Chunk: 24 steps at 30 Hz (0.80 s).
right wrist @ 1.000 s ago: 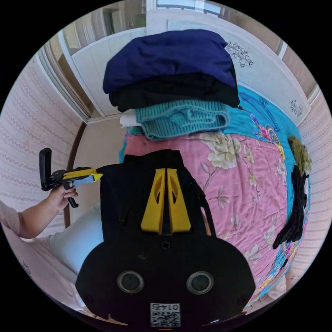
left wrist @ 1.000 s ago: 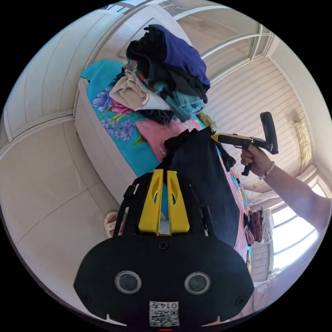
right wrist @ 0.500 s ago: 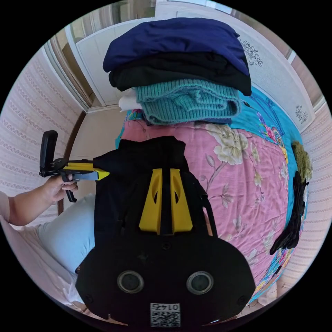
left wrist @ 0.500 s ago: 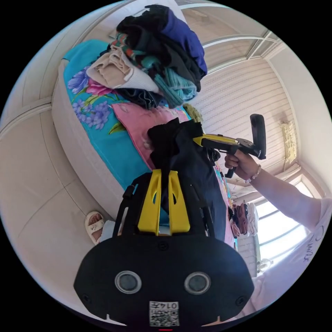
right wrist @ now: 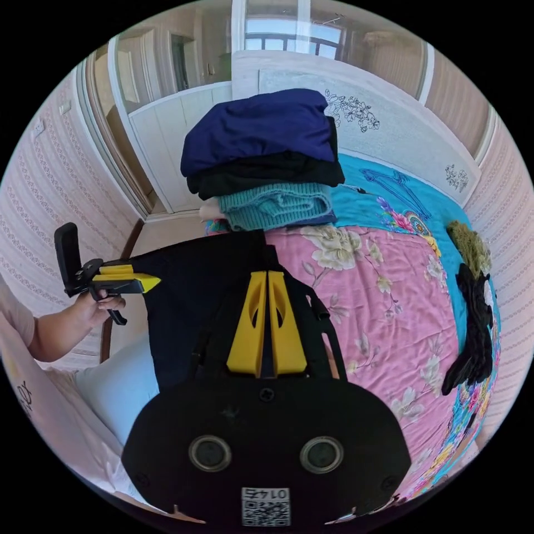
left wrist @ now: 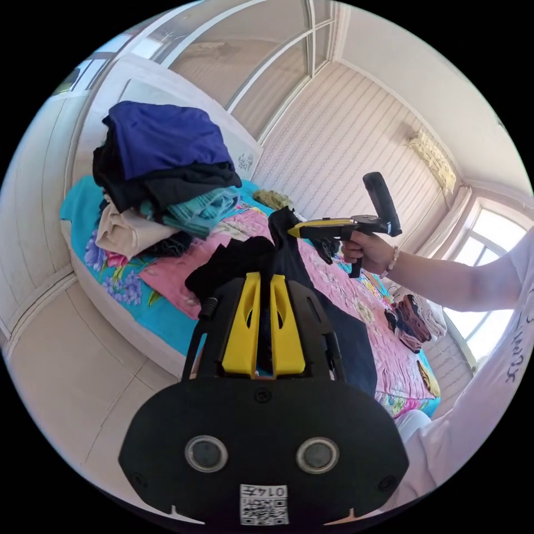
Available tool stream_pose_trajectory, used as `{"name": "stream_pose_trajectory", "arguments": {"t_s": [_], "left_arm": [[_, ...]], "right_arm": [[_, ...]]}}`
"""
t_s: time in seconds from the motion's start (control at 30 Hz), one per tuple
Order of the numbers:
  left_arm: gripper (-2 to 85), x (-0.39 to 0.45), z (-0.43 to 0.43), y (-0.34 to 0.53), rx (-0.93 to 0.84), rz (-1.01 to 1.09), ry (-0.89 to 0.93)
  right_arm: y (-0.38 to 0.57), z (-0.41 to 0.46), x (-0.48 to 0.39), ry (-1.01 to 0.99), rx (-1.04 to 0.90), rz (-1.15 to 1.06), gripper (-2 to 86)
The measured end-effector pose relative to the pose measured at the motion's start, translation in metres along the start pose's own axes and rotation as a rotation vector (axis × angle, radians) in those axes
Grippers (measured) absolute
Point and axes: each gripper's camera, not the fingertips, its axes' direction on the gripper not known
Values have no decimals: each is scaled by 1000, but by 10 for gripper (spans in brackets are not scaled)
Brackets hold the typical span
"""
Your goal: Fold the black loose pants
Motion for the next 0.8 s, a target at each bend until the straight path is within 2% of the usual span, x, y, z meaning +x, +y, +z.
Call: {"name": "stream_pose_trajectory", "arguments": {"t_s": [0.1,0.2,0.27,0.33,0.4,0.47,0.53,0.6,0.67,0.7,0.77,0.8], "left_arm": [[9,10,8,3,15,23,-44],[25,3,24,6,6,-47,-104],[47,-15,60,18,-135,-101,-247],[63,-34,80,33,-238,-210,-251],[71,-42,74,46,-197,-282,-201],[66,-38,52,64,-98,-299,-253],[62,-32,37,77,-79,-292,-272],[47,-15,28,89,-78,-231,-258],[3,36,43,100,-177,55,-145],[0,51,52,104,-215,137,-96],[-7,117,93,123,-389,442,110],[-8,133,102,128,-419,505,140]], "right_arm": [[-3,-3,14,-26,1,32,-8],[-13,3,27,-38,5,90,-3],[-22,22,37,-19,-67,128,12],[-21,36,44,33,-169,153,28],[-11,34,52,73,-191,199,28],[17,9,55,55,-122,218,10],[47,-9,53,64,-102,225,3],[80,-21,48,74,-106,243,0],[117,-21,34,34,-127,251,-2],[123,-18,30,23,-141,246,-2],[130,2,18,39,-239,200,-3],[129,7,18,59,-254,196,-3]]}}
